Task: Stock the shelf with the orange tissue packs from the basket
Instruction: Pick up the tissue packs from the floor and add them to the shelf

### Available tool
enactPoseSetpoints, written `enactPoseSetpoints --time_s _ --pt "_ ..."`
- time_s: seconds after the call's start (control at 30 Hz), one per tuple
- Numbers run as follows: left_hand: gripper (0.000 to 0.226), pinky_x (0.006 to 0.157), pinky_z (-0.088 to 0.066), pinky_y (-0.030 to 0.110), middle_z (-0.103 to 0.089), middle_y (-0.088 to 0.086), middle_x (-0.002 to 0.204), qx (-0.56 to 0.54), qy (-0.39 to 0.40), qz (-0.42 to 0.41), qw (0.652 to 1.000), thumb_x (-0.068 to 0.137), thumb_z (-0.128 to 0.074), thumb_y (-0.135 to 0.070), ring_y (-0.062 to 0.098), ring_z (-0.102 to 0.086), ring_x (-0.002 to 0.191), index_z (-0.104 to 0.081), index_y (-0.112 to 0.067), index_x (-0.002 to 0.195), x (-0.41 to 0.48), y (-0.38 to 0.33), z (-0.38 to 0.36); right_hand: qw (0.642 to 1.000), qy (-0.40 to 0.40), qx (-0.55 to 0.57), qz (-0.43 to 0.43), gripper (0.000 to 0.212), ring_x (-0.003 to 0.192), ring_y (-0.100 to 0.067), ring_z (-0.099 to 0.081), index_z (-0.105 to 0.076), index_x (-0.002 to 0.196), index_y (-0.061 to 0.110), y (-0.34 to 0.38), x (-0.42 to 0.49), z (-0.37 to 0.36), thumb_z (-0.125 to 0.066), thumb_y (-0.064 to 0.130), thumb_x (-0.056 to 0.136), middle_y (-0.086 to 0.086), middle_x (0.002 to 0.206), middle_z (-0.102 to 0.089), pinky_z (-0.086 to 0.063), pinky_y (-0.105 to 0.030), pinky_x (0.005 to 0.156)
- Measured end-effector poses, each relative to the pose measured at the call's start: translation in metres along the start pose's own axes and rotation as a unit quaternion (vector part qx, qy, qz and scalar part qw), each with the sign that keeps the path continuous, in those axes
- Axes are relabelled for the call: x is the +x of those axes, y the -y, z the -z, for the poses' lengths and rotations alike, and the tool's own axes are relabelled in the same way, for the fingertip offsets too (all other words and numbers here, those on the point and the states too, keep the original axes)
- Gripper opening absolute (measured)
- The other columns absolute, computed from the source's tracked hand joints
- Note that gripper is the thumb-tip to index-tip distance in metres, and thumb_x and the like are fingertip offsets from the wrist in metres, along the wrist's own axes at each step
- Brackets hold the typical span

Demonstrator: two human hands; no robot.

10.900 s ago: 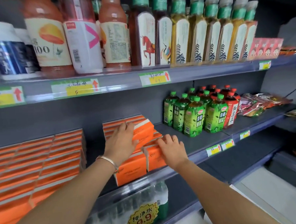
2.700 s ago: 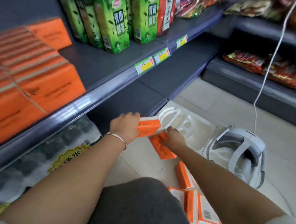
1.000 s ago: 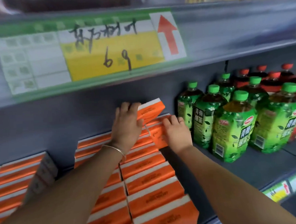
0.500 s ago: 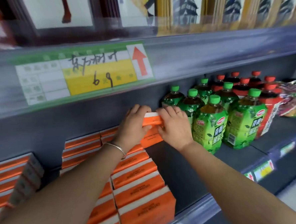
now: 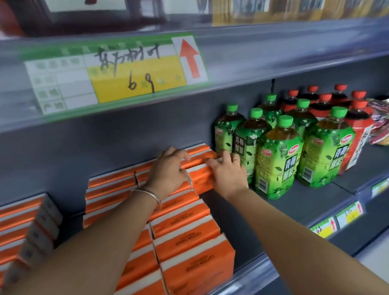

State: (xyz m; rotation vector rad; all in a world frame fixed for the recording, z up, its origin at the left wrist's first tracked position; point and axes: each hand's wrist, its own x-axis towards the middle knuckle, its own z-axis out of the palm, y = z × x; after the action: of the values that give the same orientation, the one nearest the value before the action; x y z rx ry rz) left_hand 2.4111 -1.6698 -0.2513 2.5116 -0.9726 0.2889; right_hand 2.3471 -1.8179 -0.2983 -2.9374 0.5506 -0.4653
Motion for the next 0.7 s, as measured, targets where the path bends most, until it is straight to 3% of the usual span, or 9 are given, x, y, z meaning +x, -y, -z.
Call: enactPoseSetpoints --time_s 0.13,0.23,0.33,0.4,0.53,0.7 --pt "0.034 0.101 -0.036 0.029 -0.049 0.002 0.122 0.005 0.002 -0.003 1.000 0.085 -0.054 -0.002 0.021 -0.044 0.119 -0.060 -0.020 0.114 -0.002 0.004 -0.001 0.998 -0.010 0.051 -0.018 0.043 0.119 -0.040 -0.041 -0.037 0.132 0.016 0.011 0.004 -0.005 -0.039 0.001 0.092 -0.014 0.130 -0.034 -0.044 -0.043 0.087" --pt "0.033 0.100 -0.036 0.029 -0.050 0.002 0.123 0.020 0.010 -0.011 1.000 0.085 -0.054 -0.006 0.022 -0.044 0.118 -0.060 -0.021 0.114 -0.005 0.006 -0.003 0.999 0.004 0.036 0.002 0.047 0.121 -0.040 -0.042 -0.036 0.136 0.015 0.012 0.003 -0.010 -0.040 0.004 0.090 -0.012 0.134 -0.037 -0.036 -0.044 0.101" --pt "0.033 0.102 -0.035 0.029 -0.050 0.000 0.127 0.047 0.020 -0.016 0.999 0.086 -0.055 -0.012 0.023 -0.043 0.118 -0.060 -0.025 0.116 -0.012 0.002 -0.005 0.999 0.019 0.025 0.008 0.057 0.137 -0.037 -0.027 -0.028 0.145 0.021 0.010 -0.003 -0.008 -0.042 0.011 0.091 -0.009 0.143 -0.034 -0.020 -0.053 0.114" --pt "0.033 0.103 -0.035 0.032 -0.050 -0.002 0.127 0.058 0.022 -0.024 0.998 0.085 -0.056 -0.015 0.021 -0.042 0.120 -0.059 -0.026 0.116 -0.019 -0.004 -0.003 0.999 0.015 0.037 0.021 0.061 0.140 -0.036 -0.021 -0.024 0.147 0.021 0.007 -0.012 -0.002 -0.045 0.012 0.091 -0.011 0.145 -0.030 -0.022 -0.051 0.114" --pt "0.033 0.103 -0.036 0.037 -0.051 -0.003 0.128 0.092 0.040 -0.069 0.993 0.087 -0.051 -0.019 0.020 -0.042 0.123 -0.056 -0.027 0.118 -0.039 -0.026 0.009 0.998 0.000 0.047 0.039 0.050 0.125 -0.038 -0.037 -0.035 0.141 0.013 -0.002 -0.047 0.020 -0.046 0.016 0.093 -0.015 0.135 -0.037 -0.040 -0.045 0.098" --pt "0.033 0.099 -0.034 0.032 -0.056 -0.003 0.127 0.152 0.031 -0.138 0.978 0.088 -0.046 -0.021 0.021 -0.046 0.123 -0.053 -0.028 0.119 -0.085 -0.077 0.023 0.999 -0.014 -0.017 0.024 0.040 0.116 -0.035 -0.044 -0.046 0.132 0.014 -0.022 -0.114 0.052 -0.047 0.024 0.093 -0.012 0.123 -0.048 -0.044 -0.042 0.087"
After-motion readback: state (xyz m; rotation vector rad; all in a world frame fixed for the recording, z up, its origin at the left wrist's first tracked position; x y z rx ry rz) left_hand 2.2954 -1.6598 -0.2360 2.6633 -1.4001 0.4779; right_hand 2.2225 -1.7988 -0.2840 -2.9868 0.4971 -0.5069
